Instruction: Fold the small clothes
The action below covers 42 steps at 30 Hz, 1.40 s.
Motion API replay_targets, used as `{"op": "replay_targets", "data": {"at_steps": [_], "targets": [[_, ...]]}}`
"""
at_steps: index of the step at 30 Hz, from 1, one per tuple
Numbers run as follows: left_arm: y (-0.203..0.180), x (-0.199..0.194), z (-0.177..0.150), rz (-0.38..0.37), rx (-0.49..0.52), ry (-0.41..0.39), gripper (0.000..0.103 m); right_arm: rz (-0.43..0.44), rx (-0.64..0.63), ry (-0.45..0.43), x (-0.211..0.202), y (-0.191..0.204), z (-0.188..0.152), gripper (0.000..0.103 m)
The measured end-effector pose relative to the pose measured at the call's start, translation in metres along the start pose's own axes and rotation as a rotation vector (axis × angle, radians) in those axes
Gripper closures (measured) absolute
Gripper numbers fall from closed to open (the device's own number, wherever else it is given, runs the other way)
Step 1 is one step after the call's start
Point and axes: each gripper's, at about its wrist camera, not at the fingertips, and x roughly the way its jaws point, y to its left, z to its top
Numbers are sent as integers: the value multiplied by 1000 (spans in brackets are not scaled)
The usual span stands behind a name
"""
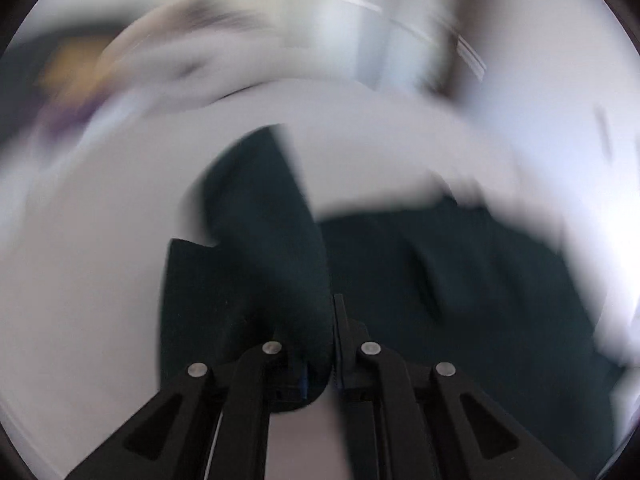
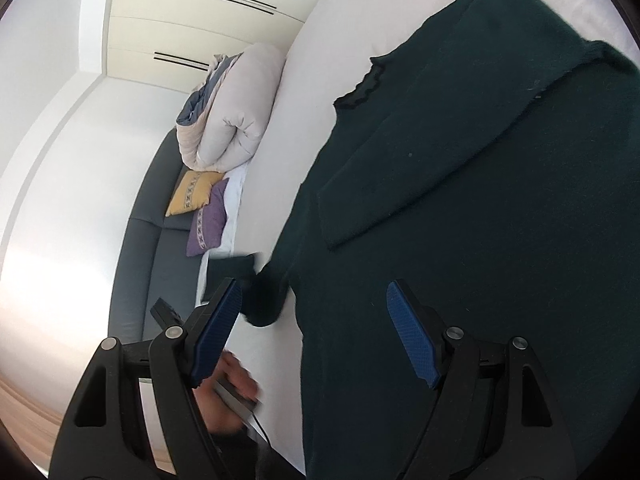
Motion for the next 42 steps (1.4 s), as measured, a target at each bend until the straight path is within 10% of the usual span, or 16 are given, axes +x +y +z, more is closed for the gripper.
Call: {"op": "replay_targets", "data": {"at_steps": [2, 6, 9, 11, 20, 27, 36, 42], "targets": [[-61, 24, -20, 24, 204, 46, 95, 5, 2, 11, 12, 1, 5, 28], [-84, 44, -38, 37, 233, 70, 87, 8, 23, 69, 40, 0, 17, 28], [-67, 32, -32, -38, 146, 61, 37, -13, 18, 115, 64, 1, 23, 28], [-51, 17, -30, -56, 117, 17, 24, -26, 22, 138, 82, 1, 26, 28], [22, -24, -59, -255, -192, -99, 23, -203, 63, 333, 179, 7, 8, 30], [77, -10, -62, -281, -445, -141, 23, -237, 43, 339, 197, -3, 7, 91], [108, -24, -73, -277, -580, -177, 23, -389, -351, 175, 125, 67, 50, 93], [97, -24, -62, -298, -546, -176, 30, -663, -426, 137, 92, 39, 112, 93]]}}
